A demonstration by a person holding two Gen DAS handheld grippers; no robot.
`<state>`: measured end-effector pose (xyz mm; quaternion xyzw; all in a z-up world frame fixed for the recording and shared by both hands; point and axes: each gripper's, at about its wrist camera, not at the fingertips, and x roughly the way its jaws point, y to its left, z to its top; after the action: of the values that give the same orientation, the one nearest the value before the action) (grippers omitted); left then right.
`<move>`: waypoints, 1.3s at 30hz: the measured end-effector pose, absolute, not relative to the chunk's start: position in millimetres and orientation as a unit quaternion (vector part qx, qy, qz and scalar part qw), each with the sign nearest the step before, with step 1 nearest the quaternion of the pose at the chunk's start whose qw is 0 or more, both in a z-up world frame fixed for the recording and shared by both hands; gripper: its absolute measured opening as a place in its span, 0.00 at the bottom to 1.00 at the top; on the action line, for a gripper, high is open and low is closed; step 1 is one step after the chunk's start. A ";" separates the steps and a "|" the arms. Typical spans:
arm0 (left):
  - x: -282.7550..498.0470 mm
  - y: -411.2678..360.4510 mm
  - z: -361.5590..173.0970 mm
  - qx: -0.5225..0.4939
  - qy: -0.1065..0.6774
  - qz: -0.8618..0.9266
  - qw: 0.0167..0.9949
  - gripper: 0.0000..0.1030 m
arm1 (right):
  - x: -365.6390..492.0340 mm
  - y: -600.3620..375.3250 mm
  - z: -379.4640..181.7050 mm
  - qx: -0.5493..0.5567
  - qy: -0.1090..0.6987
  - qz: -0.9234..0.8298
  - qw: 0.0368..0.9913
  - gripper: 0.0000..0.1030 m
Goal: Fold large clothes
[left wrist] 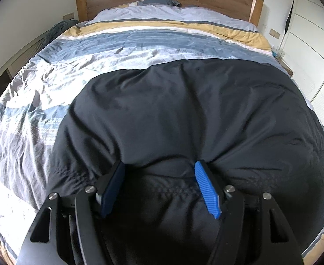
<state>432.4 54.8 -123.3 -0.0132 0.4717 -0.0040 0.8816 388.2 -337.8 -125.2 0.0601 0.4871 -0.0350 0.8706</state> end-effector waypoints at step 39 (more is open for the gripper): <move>368.7 73.6 -124.2 -0.041 0.472 -0.047 0.879 0.71 | 330.9 -262.7 -118.4 0.006 0.471 0.059 0.880 0.93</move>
<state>368.7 73.6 -124.2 -0.0406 0.4724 -0.0465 0.8792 330.9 -262.7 -118.4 0.0063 0.4706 0.0587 0.8804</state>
